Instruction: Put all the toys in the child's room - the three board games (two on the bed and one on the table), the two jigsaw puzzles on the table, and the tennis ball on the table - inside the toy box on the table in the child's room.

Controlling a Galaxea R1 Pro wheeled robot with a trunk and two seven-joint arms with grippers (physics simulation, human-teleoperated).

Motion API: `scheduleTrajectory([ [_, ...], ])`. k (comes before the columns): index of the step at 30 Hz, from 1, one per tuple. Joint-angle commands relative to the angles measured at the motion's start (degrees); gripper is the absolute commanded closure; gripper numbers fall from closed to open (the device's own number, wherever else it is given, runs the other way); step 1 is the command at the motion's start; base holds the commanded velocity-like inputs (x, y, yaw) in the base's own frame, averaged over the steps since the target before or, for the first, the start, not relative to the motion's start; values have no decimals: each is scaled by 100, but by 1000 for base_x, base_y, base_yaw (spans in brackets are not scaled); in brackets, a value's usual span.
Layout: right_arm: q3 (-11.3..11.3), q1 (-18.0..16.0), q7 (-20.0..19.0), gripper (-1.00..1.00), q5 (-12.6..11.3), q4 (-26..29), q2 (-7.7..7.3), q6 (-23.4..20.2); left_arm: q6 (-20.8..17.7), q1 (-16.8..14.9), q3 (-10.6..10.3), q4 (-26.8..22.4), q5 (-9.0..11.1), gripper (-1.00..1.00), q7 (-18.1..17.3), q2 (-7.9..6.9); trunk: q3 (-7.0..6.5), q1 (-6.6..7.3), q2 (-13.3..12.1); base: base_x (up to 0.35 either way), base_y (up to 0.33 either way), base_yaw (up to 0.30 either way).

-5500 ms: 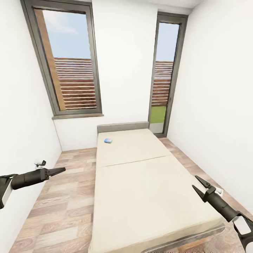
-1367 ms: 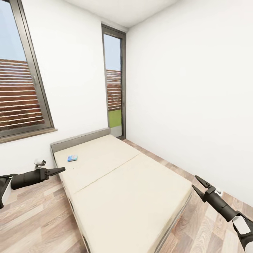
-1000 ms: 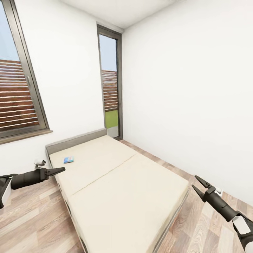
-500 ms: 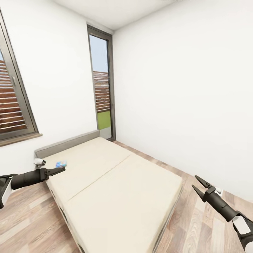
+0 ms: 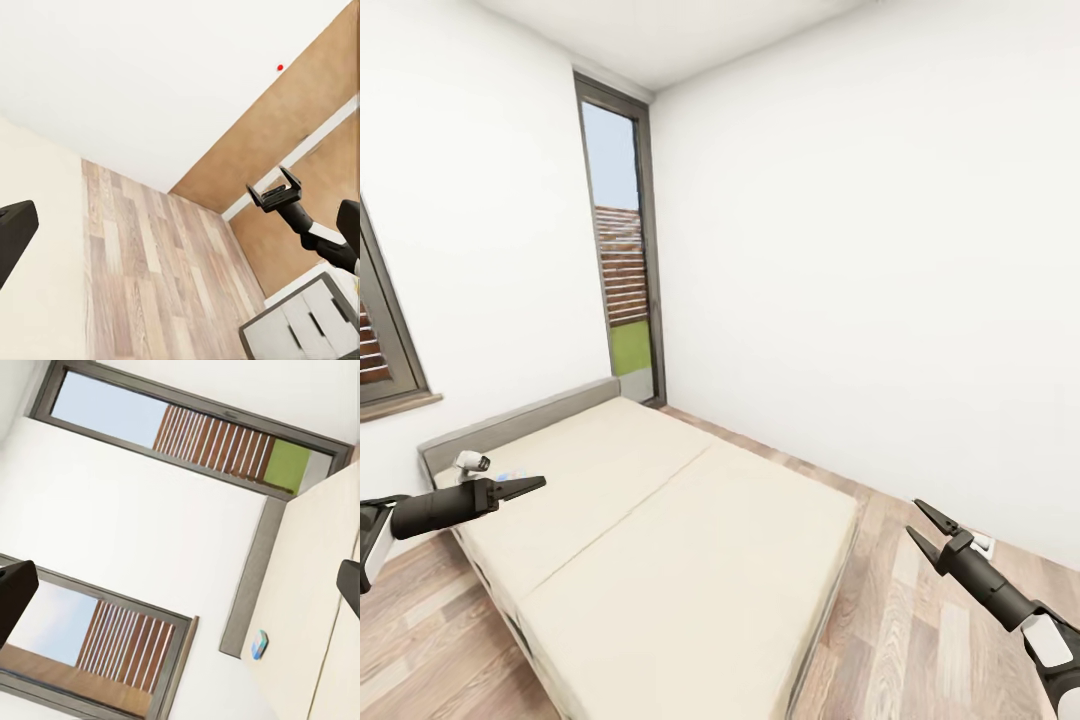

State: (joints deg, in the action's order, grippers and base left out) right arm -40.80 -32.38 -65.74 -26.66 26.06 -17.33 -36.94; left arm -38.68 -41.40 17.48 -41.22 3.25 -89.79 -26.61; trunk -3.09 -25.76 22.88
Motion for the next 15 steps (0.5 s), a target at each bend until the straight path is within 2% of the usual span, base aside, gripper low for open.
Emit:
scheduleTrajectory([
  [1, -16, -5, -9, -100, -6, -4, 2, -41, -61, 1, 1, 0, 0, -100, -21, -2, -3, -2, 4, 0, 135, -222],
  [6, -16, -5, -9, -100, -6, -4, 2, -41, -61, 1, 1, 0, 0, -100, -21, -2, -32, -2, 4, 0, 93, -223],
  [15, -16, -5, -9, -100, -6, -4, 2, -41, -61, 1, 1, 3, 0, -100, -21, -2, -85, -2, 4, 0, 22, -225],
])
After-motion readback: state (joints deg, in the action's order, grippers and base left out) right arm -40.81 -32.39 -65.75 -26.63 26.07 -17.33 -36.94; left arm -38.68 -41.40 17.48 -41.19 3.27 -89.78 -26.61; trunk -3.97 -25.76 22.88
